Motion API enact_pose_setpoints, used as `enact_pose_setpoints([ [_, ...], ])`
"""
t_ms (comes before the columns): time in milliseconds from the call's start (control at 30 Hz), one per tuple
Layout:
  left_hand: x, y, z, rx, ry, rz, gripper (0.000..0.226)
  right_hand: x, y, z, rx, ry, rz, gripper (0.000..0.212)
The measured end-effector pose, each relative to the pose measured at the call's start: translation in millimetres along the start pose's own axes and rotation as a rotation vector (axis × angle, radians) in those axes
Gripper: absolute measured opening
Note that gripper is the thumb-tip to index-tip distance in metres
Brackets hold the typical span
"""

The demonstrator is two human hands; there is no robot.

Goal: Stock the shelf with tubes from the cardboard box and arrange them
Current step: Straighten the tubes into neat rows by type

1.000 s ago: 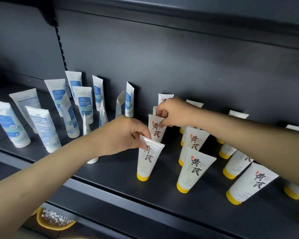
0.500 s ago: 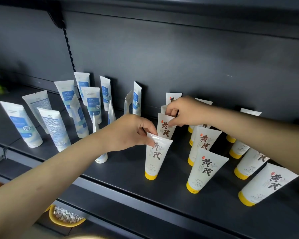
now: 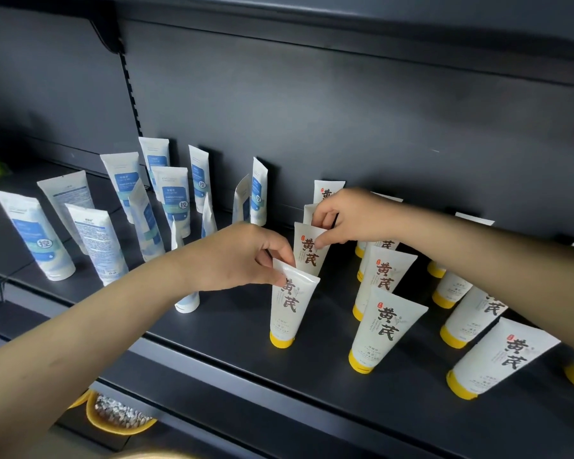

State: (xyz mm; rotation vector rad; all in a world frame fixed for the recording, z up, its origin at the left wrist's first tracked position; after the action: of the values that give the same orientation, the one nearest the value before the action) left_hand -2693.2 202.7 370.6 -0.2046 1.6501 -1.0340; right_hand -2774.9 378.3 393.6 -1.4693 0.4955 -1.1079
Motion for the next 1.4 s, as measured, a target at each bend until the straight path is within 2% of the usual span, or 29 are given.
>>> enact_pose_setpoints([
  [200, -7, -7, 5, 0.016, -0.042, 0.037, 0.02, -5, -16, 13, -0.073, 0.005, -0.062, 0.02],
  [333, -16, -18, 12, -0.058, -0.069, -0.013, 0.023, -8, -28, 31, -0.105, -0.005, -0.085, 0.015],
  [633, -62, -9, 29, -0.195, -0.137, -0.13, 0.023, 1, -47, 86, -0.159, -0.04, -0.076, 0.029],
  [833, -84, 4, 38, -0.231, -0.192, -0.197, 0.018, 1, -50, 121, -0.232, -0.057, -0.053, 0.027],
  [967, -86, 9, 45, -0.314, -0.206, -0.193, 0.014, 4, -52, 136, -0.26, -0.058, -0.06, 0.026],
  [1100, -93, 11, 50, -0.362, -0.208, -0.183, 0.02, 8, -53, 148, -0.293, -0.05, -0.107, 0.022],
  [1400, -113, 12, 49, -0.343, -0.203, -0.275, 0.024, 2, -56, 168, -0.301, -0.04, -0.2, 0.021],
])
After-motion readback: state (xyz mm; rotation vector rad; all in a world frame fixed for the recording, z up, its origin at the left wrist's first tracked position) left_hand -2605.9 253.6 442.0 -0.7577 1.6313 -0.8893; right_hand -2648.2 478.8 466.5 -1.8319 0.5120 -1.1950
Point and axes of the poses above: each hand's wrist, its own z-axis away from the middle knuckle, its own y-axis out of the palm, x = y × z, the point moved 3 cm from there along -z, towards the middle knuckle, and after that the axes turned 1 degree about y, right-handed, at the moved point
